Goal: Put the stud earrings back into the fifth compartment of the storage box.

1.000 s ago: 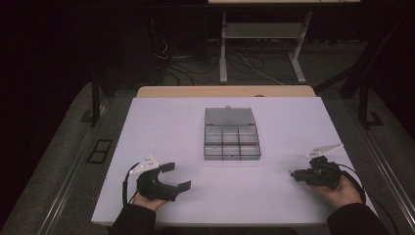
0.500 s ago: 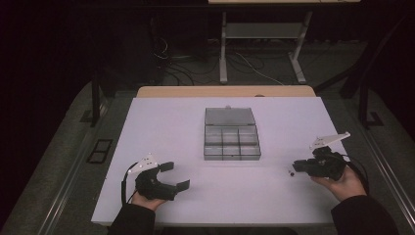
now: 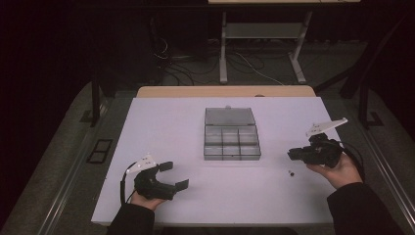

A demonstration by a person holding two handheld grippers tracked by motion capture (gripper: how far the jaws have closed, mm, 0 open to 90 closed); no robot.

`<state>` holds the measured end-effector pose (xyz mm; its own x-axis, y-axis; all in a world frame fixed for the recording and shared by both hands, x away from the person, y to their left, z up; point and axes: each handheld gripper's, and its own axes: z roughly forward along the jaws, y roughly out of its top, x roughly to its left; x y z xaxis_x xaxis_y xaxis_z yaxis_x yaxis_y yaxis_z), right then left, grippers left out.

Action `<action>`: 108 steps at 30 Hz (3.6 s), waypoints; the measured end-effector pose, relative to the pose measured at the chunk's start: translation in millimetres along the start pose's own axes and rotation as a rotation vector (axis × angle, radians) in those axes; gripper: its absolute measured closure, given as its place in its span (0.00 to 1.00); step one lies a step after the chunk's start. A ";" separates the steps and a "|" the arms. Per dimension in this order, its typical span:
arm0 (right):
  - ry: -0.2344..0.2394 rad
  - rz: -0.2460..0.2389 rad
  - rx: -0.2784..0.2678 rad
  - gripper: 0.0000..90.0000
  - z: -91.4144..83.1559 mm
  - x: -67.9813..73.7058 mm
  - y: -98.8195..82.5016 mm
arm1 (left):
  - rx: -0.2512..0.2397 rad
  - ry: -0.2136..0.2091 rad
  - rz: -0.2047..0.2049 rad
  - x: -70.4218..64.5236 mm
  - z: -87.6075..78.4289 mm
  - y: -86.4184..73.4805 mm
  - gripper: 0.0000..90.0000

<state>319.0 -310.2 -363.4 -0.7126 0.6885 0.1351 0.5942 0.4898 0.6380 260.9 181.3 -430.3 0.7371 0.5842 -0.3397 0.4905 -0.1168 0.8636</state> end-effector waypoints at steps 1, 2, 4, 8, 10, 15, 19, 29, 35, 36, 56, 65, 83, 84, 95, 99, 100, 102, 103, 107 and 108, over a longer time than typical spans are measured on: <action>0.003 -0.003 0.001 0.88 0.2 0.0 2.7 | 0.000 0.000 0.001 0.0 0.0 0.0 0.00; 0.003 -0.005 0.001 0.88 0.3 0.5 5.4 | 0.000 -0.001 0.001 0.0 0.0 0.0 0.00; 0.008 -0.012 -0.002 0.88 0.1 1.8 10.7 | -0.001 -0.001 0.000 -0.1 -0.2 0.0 0.00; 0.011 -0.034 -0.005 0.88 0.7 5.3 21.0 | -0.002 -0.002 -0.001 -0.1 -0.3 0.0 0.00; 0.011 -0.043 -0.007 0.88 1.0 6.4 25.7 | -0.001 -0.003 -0.001 -0.2 -0.2 0.0 0.00; 0.018 -0.056 -0.010 0.88 4.0 8.7 36.5 | -0.001 -0.004 0.000 -0.1 -0.1 -0.1 0.00; 0.022 -0.069 -0.009 0.88 6.9 10.2 45.3 | -0.001 -0.004 0.000 -0.1 -0.2 -0.1 0.00; 0.031 -0.102 -0.011 0.88 13.0 17.1 66.7 | -0.003 -0.005 0.001 0.4 -1.0 0.1 0.00; 0.041 -0.126 -0.009 0.88 21.3 21.6 79.0 | -0.002 -0.005 0.003 0.4 -1.2 0.1 0.00; 0.046 -0.129 -0.007 0.88 23.2 22.5 81.0 | -0.002 -0.004 0.003 0.4 -1.1 0.1 0.00; 0.082 -0.175 0.024 0.88 72.5 37.5 111.2 | -0.005 -0.006 0.007 0.7 -2.2 0.3 0.00; 0.083 -0.194 0.049 0.88 91.8 37.5 119.1 | -0.004 -0.008 0.008 1.4 -2.1 0.3 0.00; 0.101 -0.179 0.051 0.88 126.6 30.2 137.3 | -0.002 -0.013 0.010 1.8 -2.0 0.6 0.00; 0.105 -0.178 0.052 0.88 129.6 29.1 137.4 | -0.002 -0.013 0.010 1.7 -1.9 0.5 0.00; 0.106 -0.144 0.076 0.88 155.4 19.8 133.6 | -0.001 -0.018 0.010 1.7 -1.3 0.8 0.00; 0.109 -0.153 0.085 0.88 163.0 18.1 132.6 | -0.001 -0.018 0.011 1.7 -1.4 0.9 0.00; 0.113 -0.149 0.088 0.88 164.7 18.3 132.3 | -0.001 -0.018 0.010 1.7 -1.6 1.0 0.00; 0.109 -0.154 0.098 0.88 168.2 18.6 131.5 | -0.003 -0.018 0.009 1.7 -1.7 1.0 0.00; 0.110 -0.156 0.104 0.88 169.5 18.6 130.9 | -0.003 -0.018 0.008 1.8 -1.7 1.0 0.00; 0.112 -0.139 0.093 0.85 170.1 18.3 130.0 | -0.002 -0.019 0.008 2.0 -1.6 0.9 0.00; 0.109 -0.142 0.089 0.85 169.4 18.6 130.2 | -0.002 -0.019 0.009 2.0 -1.6 0.9 0.00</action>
<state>446.3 -143.0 -406.2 -0.8248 0.5496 0.1331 0.5122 0.6264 0.5876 262.1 183.6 -429.6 0.7503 0.5675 -0.3392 0.4830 -0.1202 0.8673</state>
